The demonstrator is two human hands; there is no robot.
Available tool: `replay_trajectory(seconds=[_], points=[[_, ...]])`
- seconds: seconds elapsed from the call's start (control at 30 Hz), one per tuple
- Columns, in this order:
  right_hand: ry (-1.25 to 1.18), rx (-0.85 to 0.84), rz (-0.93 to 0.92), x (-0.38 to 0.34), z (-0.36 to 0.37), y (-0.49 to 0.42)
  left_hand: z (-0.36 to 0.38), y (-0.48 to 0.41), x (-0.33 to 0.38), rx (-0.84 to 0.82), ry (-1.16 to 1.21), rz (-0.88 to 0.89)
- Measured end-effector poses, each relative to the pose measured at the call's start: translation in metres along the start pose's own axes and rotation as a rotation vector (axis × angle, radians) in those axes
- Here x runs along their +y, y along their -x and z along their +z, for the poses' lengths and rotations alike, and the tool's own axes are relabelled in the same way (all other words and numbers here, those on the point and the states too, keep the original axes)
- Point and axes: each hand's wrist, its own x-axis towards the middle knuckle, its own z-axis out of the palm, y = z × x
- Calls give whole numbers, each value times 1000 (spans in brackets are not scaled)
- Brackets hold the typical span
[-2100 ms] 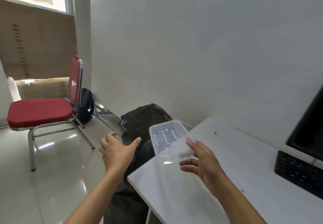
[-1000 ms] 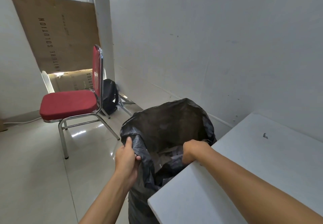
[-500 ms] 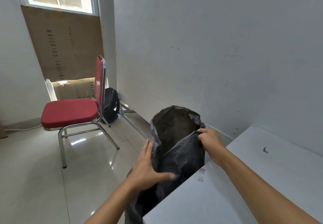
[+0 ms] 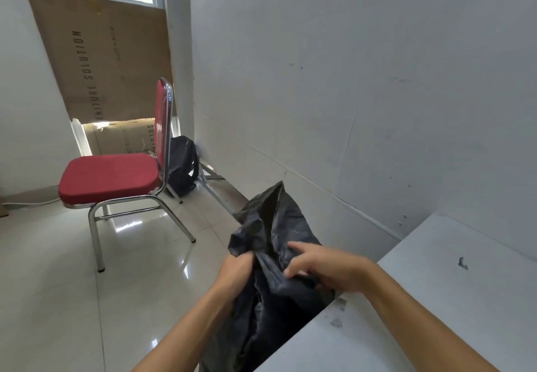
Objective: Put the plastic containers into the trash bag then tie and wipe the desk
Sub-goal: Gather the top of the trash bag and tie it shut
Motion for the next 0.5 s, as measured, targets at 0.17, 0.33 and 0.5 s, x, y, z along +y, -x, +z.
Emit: replay_trajectory(seconds=[0.17,0.33,0.5], points=[[637,122,-66,-3,25,-27,5,9,8,-150,-147,142],[220,734,-77,5,15,-37,-20,14,-12,-198,-157,321],[-243,841,55,5,2,-41,-31,13,-69,-90,-624,443]])
